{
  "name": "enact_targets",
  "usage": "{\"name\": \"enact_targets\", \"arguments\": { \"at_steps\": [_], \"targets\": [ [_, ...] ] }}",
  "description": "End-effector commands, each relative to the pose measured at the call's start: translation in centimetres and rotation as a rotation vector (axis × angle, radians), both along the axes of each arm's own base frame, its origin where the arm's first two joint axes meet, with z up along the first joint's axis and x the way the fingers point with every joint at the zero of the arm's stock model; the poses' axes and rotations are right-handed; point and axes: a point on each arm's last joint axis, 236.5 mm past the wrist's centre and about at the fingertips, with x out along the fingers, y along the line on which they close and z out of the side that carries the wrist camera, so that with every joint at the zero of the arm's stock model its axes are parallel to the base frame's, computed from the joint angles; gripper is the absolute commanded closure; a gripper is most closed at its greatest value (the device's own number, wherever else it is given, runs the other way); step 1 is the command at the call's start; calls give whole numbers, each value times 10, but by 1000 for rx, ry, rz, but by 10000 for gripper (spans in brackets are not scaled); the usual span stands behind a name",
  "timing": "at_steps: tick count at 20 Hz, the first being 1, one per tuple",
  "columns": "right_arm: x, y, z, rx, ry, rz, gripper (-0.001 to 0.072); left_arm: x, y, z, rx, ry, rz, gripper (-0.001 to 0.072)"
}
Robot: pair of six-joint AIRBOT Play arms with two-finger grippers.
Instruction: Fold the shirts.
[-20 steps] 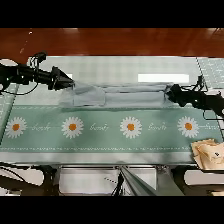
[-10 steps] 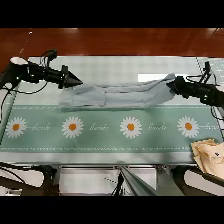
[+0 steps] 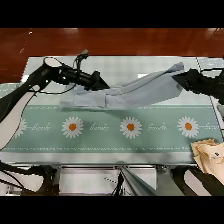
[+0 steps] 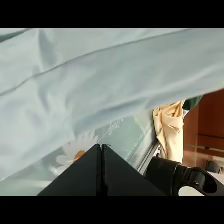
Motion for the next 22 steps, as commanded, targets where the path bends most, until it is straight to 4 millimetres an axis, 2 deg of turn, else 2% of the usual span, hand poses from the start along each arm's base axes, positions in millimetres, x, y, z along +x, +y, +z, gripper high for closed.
{"name": "enact_targets", "arguments": {
  "at_steps": [1,4,7,12,15,16,18,20,22],
  "targets": [
    [-22,9,29,13,-30,9,689,-13,-42,-3,3,-23,-18,683],
    [-39,17,44,32,-34,17,689,-24,-66,-14,17,-16,-31,683],
    [-57,20,49,-1,-27,33,689,-41,-85,-36,37,40,-59,683],
    [-74,26,66,0,-61,31,689,-76,-120,-64,70,90,-118,683],
    [-78,26,65,-5,-51,29,689,-86,-136,-76,71,108,-115,683],
    [-78,24,64,-10,-43,24,689,-82,-135,-76,69,72,-124,683],
    [-77,22,61,-24,-39,20,689,-60,-115,-68,57,59,-89,684],
    [-76,19,59,-43,-44,13,689,-20,-76,-45,31,20,-6,685],
    [-67,25,64,-64,-89,9,689,25,-24,-5,-1,-54,116,685]
  ]
}}
